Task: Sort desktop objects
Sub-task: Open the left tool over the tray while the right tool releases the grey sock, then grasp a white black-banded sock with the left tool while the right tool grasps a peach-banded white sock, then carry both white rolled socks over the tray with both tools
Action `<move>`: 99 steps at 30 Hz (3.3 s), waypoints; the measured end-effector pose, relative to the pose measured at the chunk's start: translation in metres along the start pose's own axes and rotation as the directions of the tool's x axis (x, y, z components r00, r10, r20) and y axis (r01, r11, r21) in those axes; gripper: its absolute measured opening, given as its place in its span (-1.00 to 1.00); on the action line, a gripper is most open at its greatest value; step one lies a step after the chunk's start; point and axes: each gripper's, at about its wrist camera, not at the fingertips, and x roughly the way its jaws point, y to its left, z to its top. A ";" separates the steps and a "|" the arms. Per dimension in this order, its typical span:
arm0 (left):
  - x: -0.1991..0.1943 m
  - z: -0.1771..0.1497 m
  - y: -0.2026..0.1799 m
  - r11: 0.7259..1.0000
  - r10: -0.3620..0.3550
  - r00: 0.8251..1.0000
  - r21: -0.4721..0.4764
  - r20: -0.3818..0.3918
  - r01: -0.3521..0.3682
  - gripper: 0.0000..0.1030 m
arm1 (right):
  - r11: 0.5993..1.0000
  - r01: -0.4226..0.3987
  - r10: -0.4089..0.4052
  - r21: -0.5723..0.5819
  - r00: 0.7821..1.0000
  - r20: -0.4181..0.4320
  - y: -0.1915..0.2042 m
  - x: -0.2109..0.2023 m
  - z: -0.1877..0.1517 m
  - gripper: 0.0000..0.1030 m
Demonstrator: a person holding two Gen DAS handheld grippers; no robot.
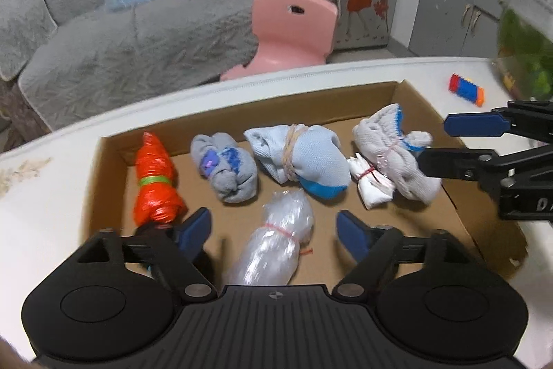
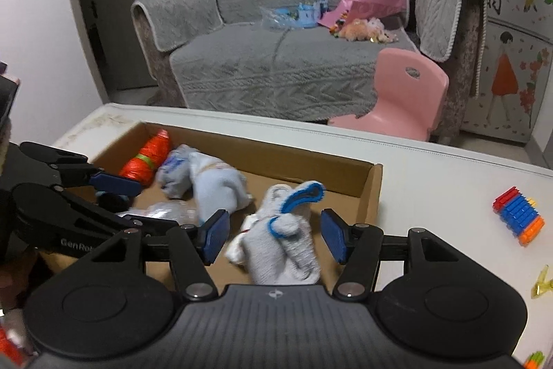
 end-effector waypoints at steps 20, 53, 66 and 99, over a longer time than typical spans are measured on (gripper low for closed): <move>-0.157 -0.158 0.040 0.996 -0.010 0.995 -0.087 0.096 0.018 0.99 | 0.991 -0.092 0.079 0.095 0.988 0.132 0.043 -0.128 -0.103 0.40; -0.133 -0.229 -0.040 0.998 -0.055 0.998 0.010 -0.039 0.056 0.94 | 0.998 -0.020 0.019 0.054 1.000 0.008 0.055 -0.097 -0.148 0.27; -0.143 -0.229 -0.032 0.999 -0.033 0.999 -0.018 -0.001 0.033 0.21 | 0.996 0.065 -0.066 -0.053 0.998 -0.020 0.068 -0.093 -0.153 -0.27; -0.212 -0.202 0.026 0.994 0.035 0.995 -0.109 0.096 -0.025 -0.56 | 0.981 -0.009 -0.018 0.193 0.990 0.140 0.026 -0.131 -0.146 -0.55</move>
